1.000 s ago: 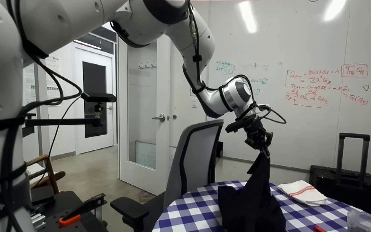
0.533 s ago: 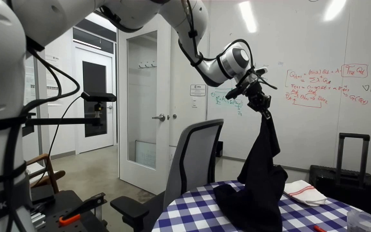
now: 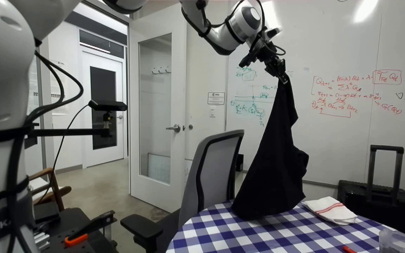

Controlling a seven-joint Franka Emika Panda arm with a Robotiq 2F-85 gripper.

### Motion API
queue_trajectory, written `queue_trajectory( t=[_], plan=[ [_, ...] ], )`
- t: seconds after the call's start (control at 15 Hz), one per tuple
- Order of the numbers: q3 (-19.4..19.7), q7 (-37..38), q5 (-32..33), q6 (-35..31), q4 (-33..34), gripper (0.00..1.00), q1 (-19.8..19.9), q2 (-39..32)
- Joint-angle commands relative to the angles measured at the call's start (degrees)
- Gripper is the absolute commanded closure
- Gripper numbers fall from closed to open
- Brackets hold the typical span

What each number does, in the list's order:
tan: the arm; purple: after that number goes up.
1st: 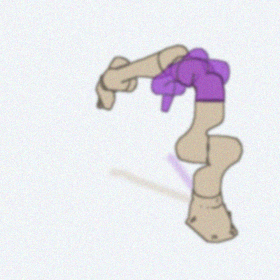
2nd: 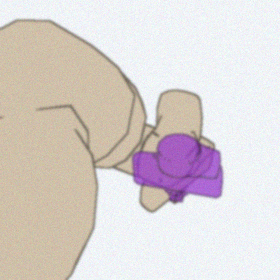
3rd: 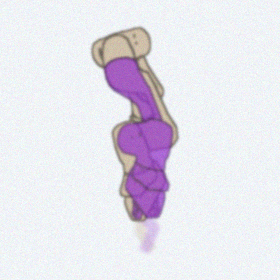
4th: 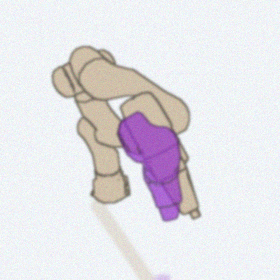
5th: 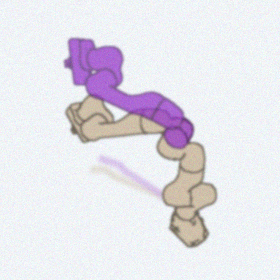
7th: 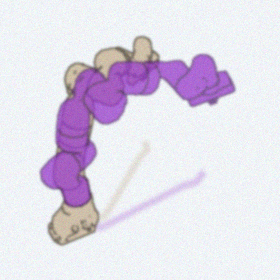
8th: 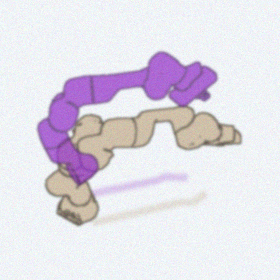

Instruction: Put the shirt on the chair.

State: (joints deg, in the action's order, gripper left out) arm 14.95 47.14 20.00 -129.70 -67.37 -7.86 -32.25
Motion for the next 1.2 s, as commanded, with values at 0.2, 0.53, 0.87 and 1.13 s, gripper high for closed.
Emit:
queue_trajectory(
  t=[0.2, 0.53, 0.87, 1.13],
  plan=[
    [0.8, 4.4, 4.7, 5.2, 7.3, 0.99, -5.9, 4.3],
    [-0.1, 4.3, 9.7, 9.0, 12.4, 0.99, -12.5, 4.1],
    [-1.9, 2.6, 14.7, 12.1, 13.9, 0.99, -21.8, 3.0],
    [-4.7, -0.7, 15.7, 12.8, 11.7, 0.98, -27.6, 1.4]
  ],
)
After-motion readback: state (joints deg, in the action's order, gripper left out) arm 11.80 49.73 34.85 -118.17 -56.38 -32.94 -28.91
